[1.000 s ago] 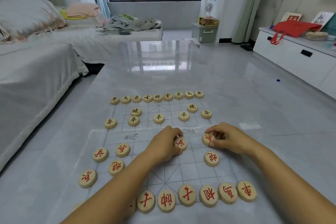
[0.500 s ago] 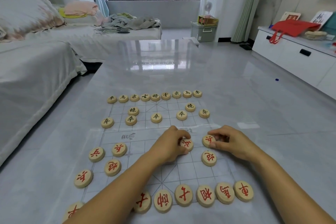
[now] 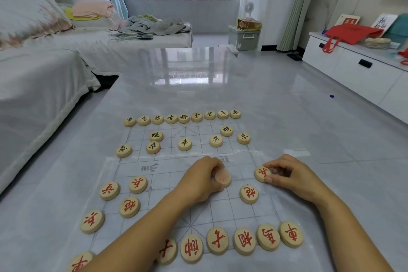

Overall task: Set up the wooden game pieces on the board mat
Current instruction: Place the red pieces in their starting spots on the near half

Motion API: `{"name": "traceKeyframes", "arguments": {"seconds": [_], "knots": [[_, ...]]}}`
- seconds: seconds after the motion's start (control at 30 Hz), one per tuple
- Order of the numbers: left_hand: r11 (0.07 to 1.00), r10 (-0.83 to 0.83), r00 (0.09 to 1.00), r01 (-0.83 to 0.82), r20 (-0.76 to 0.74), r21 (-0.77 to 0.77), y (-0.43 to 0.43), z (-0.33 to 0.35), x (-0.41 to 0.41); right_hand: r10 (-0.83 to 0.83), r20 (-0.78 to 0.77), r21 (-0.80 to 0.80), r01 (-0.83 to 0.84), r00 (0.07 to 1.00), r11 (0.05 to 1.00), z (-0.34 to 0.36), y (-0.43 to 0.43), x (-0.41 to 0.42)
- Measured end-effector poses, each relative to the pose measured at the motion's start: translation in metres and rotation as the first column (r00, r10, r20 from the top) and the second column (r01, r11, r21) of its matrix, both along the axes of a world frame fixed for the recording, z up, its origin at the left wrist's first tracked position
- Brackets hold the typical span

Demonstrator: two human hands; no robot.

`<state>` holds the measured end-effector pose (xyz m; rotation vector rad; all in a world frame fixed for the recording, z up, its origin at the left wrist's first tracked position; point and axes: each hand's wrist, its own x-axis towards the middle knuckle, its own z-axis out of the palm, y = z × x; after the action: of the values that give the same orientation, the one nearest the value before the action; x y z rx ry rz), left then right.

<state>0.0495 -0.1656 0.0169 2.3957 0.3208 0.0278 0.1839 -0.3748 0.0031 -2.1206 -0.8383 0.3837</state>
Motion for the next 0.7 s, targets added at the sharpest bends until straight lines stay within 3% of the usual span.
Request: {"name": "traceKeyframes", "arguments": {"seconds": [0.7], "knots": [[0.998, -0.064, 0.996, 0.065, -0.068, 0.019, -0.001, 0.0028, 0.0004, 0.035, 0.041, -0.095, -0.031, 0.999, 0.995, -0.003, -0.0013, -0.0017]]}}
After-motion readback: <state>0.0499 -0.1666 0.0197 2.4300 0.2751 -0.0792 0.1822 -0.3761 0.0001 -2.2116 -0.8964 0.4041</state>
